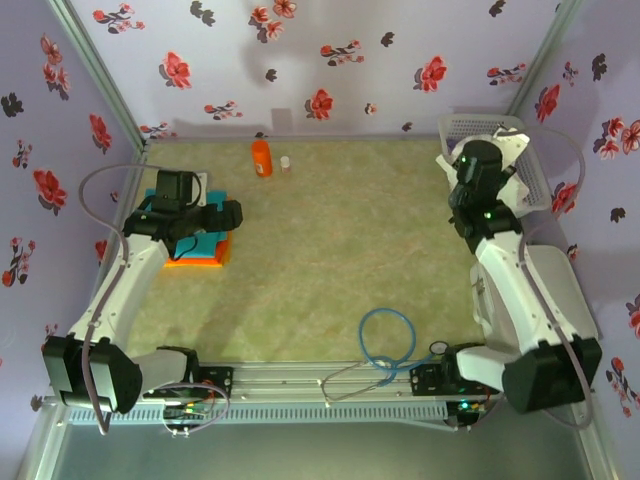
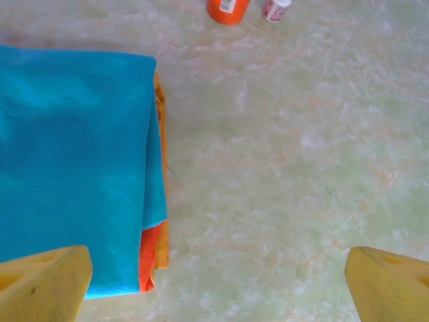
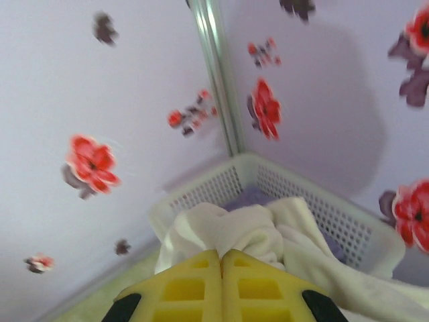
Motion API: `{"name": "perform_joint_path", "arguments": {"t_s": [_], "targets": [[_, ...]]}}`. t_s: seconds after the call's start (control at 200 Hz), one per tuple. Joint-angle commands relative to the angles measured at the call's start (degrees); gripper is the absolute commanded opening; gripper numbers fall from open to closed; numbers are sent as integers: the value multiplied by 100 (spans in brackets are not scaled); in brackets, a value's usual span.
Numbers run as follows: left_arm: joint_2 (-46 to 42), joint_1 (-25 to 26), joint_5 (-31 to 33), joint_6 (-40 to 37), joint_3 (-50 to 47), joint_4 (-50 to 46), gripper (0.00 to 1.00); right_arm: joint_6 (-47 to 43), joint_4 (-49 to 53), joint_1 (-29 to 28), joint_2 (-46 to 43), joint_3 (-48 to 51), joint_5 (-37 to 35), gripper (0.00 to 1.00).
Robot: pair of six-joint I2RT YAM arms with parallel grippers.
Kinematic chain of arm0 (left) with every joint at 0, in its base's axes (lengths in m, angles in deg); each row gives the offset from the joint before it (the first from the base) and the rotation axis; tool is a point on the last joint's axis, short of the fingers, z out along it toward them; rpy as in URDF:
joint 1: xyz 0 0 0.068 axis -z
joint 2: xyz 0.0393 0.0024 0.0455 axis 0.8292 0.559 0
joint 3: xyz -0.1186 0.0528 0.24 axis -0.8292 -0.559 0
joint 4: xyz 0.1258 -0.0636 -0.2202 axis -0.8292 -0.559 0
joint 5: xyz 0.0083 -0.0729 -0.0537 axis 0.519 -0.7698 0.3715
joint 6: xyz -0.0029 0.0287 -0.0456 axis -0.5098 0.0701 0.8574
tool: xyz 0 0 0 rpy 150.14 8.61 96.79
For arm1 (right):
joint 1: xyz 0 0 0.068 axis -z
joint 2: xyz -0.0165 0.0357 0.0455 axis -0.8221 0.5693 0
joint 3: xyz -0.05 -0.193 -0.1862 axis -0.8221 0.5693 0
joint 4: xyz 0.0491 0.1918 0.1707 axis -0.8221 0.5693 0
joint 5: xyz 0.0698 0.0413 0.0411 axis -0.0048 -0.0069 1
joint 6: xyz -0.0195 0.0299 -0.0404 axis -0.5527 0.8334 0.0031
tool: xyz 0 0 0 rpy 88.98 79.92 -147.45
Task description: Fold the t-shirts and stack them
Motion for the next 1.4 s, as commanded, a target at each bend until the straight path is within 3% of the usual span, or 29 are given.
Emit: {"name": "perform_joint_path", "arguments": {"t_s": [0.0, 0.21, 0.4, 0.56, 0.685, 0.75, 0.795, 0.86, 0.955, 1.09, 1.335, 1.395], "targets": [[-83, 44, -121, -94, -65, 126, 97, -947, -842, -373, -380, 205, -693, 0], [-233, 45, -168, -10, -122, 224, 97, -1295, -482, -1152, -872, 407, 842, 0], [-429, 69, -203, 594, -261, 291, 98, -930, 9, -2188, -627, 506, 1103, 0], [-879, 86, -230, 1213, -1075, 707, 97, -143, -381, -2978, -58, 974, 1623, 0], [-1318, 99, -238, 1439, -1581, 935, 97, 161, -429, -3803, 954, 748, 1758, 7], [-1480, 96, -230, 1450, -1701, 865, 96, 163, -430, -4244, 1480, 569, 1759, 17], [-1571, 106, -230, 1464, -1741, 793, 96, 176, -401, -4478, 1759, 472, 1704, 36], [-1658, 142, -246, 1477, -1802, 723, 96, 256, -453, -4647, 2012, 485, 1832, 72], [-1746, 245, -251, 1476, -1895, 689, 95, 500, -817, -4725, 2076, 830, 1810, 98], [-1766, 415, -254, 1472, -2095, 723, 93, 711, -1125, -4725, 1900, 1275, 1414, 99], [-1545, 1018, -55, 1793, -2477, 1428, 90, 899, 424, -4718, 1770, 905, -56, 99], [-1302, 1278, 77, 1796, -2413, 1598, 88, 1061, 547, -4680, 1565, 1060, -330, 95]]}}
